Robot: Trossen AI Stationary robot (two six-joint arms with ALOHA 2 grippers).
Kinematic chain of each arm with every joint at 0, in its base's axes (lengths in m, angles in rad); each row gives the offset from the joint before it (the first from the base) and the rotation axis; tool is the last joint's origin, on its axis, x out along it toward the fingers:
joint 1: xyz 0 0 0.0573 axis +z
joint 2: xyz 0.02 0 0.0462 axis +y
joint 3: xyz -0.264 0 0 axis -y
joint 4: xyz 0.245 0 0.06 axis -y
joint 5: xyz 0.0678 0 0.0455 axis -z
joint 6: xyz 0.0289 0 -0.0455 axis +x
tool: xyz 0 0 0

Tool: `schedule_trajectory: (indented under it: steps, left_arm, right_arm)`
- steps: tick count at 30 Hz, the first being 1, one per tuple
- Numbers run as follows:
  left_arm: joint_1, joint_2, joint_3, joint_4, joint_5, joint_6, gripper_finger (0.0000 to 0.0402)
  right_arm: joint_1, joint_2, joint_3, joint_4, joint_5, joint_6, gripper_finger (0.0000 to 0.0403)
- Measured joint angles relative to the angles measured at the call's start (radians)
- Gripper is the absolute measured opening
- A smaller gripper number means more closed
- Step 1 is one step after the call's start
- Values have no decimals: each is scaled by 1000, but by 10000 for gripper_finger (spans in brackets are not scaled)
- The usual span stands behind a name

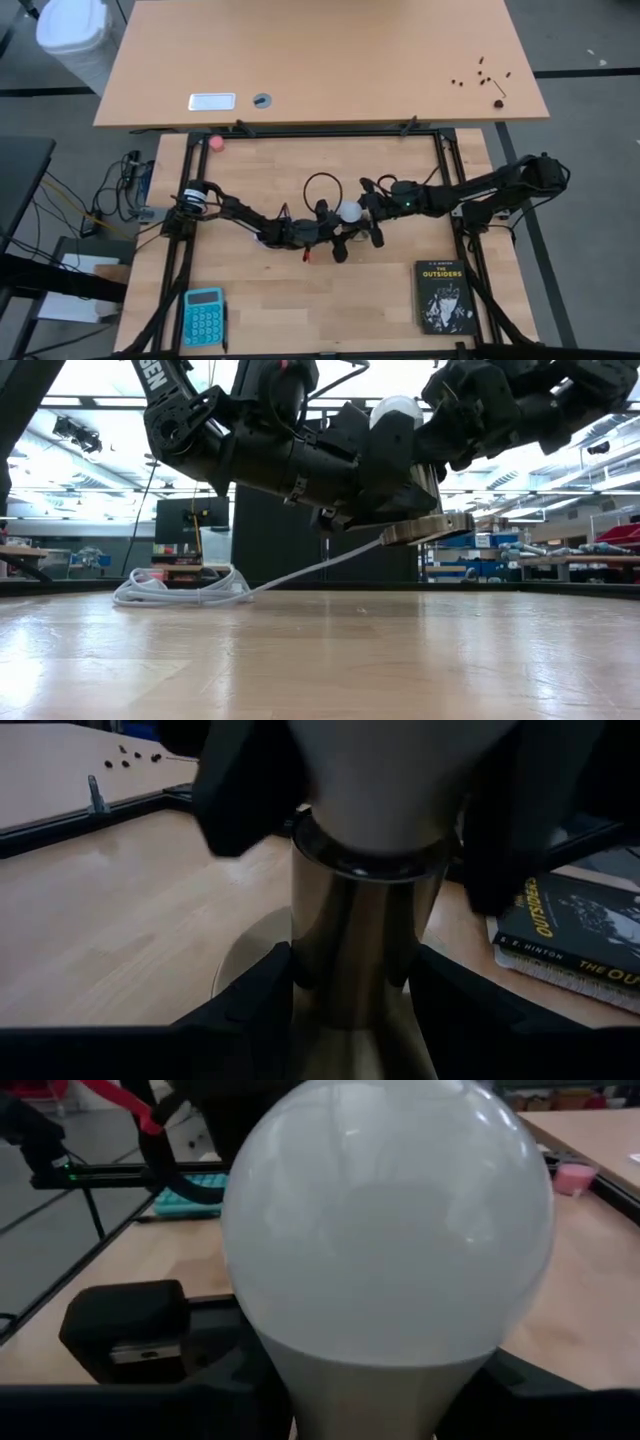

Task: Screw lightbulb
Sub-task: Insert the white lightbulb into the silver lamp

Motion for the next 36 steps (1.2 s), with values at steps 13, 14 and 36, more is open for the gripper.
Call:
schedule_trajectory:
  steps: [13, 14, 36]
  left_arm:
    - [-1, 0, 0, -25, 1, 0, 188]
    - [-1, 1, 0, -28, 1, 0, 188]
    - [-1, 1, 0, -49, -12, -26, 187]
  right_arm:
    - [11, 17, 3, -49, 0, 15, 188]
    - [12, 17, 3, -55, 0, 15, 188]
    - [-2, -50, 0, -210, -39, 54, 282]
